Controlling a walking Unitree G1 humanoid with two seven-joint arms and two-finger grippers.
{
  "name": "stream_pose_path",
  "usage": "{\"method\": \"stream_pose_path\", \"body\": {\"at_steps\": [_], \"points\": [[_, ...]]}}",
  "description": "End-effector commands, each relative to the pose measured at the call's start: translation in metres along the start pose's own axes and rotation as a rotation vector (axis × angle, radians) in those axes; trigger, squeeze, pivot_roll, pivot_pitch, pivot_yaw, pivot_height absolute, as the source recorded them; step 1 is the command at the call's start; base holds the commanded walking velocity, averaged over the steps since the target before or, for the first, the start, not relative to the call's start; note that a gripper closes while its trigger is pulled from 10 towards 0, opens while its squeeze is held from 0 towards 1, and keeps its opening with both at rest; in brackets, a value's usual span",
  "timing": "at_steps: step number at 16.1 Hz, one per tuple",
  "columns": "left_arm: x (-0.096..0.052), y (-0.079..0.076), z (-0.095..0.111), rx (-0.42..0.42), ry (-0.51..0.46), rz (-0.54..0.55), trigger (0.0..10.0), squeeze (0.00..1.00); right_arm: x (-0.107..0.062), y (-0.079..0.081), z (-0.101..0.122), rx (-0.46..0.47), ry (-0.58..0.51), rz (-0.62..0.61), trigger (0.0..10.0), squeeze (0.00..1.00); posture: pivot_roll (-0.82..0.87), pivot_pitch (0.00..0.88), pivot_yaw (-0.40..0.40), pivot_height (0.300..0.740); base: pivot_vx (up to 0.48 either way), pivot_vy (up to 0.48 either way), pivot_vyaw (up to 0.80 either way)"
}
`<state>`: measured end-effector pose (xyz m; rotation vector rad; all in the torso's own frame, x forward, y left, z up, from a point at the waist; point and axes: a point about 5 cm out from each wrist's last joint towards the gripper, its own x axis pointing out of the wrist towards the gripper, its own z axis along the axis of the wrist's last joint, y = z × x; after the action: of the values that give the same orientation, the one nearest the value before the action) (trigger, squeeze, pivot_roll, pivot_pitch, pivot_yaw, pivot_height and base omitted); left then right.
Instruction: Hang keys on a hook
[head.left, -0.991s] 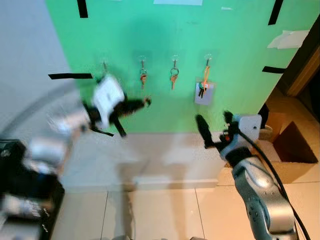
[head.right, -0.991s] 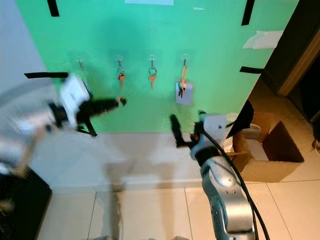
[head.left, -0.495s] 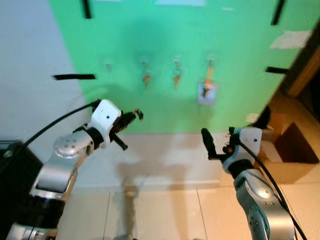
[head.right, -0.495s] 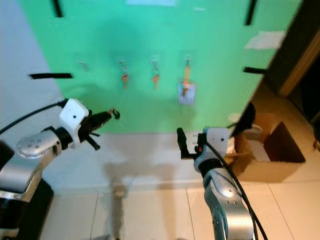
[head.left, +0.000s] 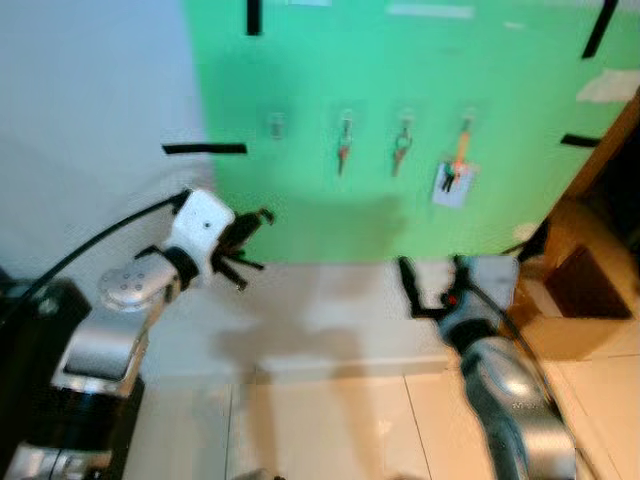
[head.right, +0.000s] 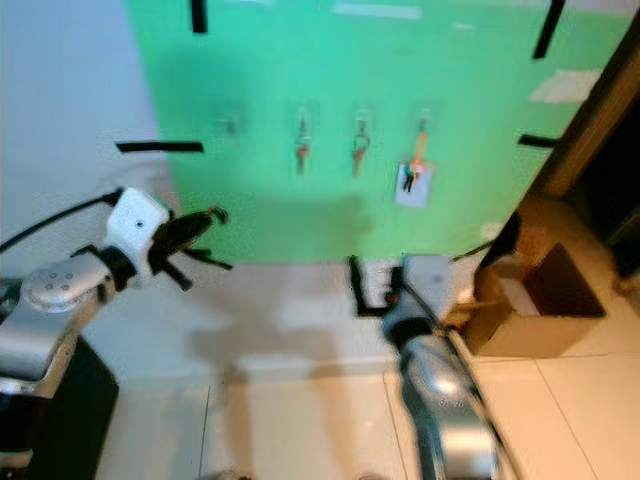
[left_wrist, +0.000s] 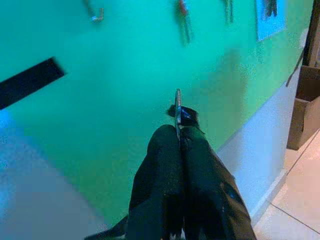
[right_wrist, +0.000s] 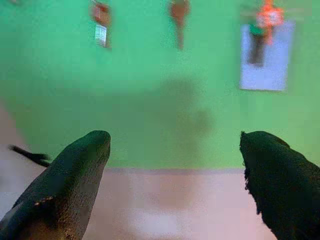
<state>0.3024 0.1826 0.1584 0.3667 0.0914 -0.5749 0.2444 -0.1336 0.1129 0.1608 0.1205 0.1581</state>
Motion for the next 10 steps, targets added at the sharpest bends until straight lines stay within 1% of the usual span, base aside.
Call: {"method": "stream_pose_path", "body": {"at_steps": [1, 4, 5, 6, 7, 8, 10], "points": [[0.006, 0.0, 0.009, 0.018, -0.024, -0.003, 10.0, 0.0, 0.0, -0.007, 0.003, -0.004, -0.017, -0.033, 10.0, 0.0, -0.04, 0.0, 0.026, 0.74, 0.0, 0.398, -0.8], [0.013, 0.001, 0.011, 0.014, -0.032, 0.011, 10.0, 0.0, 0.0, -0.009, 0.003, 0.004, -0.03, -0.058, 10.0, 0.0, -0.06, 0.0, 0.064, 0.74, 0.0, 0.388, -0.8], [0.017, 0.001, 0.01, -0.004, -0.035, 0.033, 10.0, 0.0, -0.001, -0.011, 0.003, 0.009, -0.039, -0.082, 10.0, 0.0, -0.07, 0.0, 0.077, 0.74, 0.0, 0.289, -0.8], [0.019, 0.001, 0.01, -0.013, -0.043, 0.048, 10.0, 0.0, -0.002, -0.012, 0.003, 0.008, -0.041, -0.091, 10.0, 0.0, -0.08, 0.0, 0.082, 0.74, 0.0, 0.0, -0.8], [0.021, -0.001, 0.011, -0.046, -0.064, 0.065, 10.0, 0.0, -0.004, -0.015, 0.003, -0.005, -0.042, -0.123, 10.0, 0.0, -0.09, 0.0, 0.086, 0.74, 0.0, 0.0, -0.43], [0.023, -0.004, 0.011, -0.074, -0.077, 0.081, 10.0, 0.0, -0.005, -0.018, 0.003, -0.013, -0.043, -0.141, 10.0, 0.0, -0.1, 0.0, 0.084, 0.74, 0.0, 0.0, 0.0], [0.026, -0.007, 0.012, -0.087, -0.093, 0.126, 10.0, 0.0, -0.007, -0.022, 0.006, -0.023, -0.042, -0.147, 10.0, 0.0, -0.1, 0.0, 0.069, 0.74, 0.0, 0.0, 0.0]]}}
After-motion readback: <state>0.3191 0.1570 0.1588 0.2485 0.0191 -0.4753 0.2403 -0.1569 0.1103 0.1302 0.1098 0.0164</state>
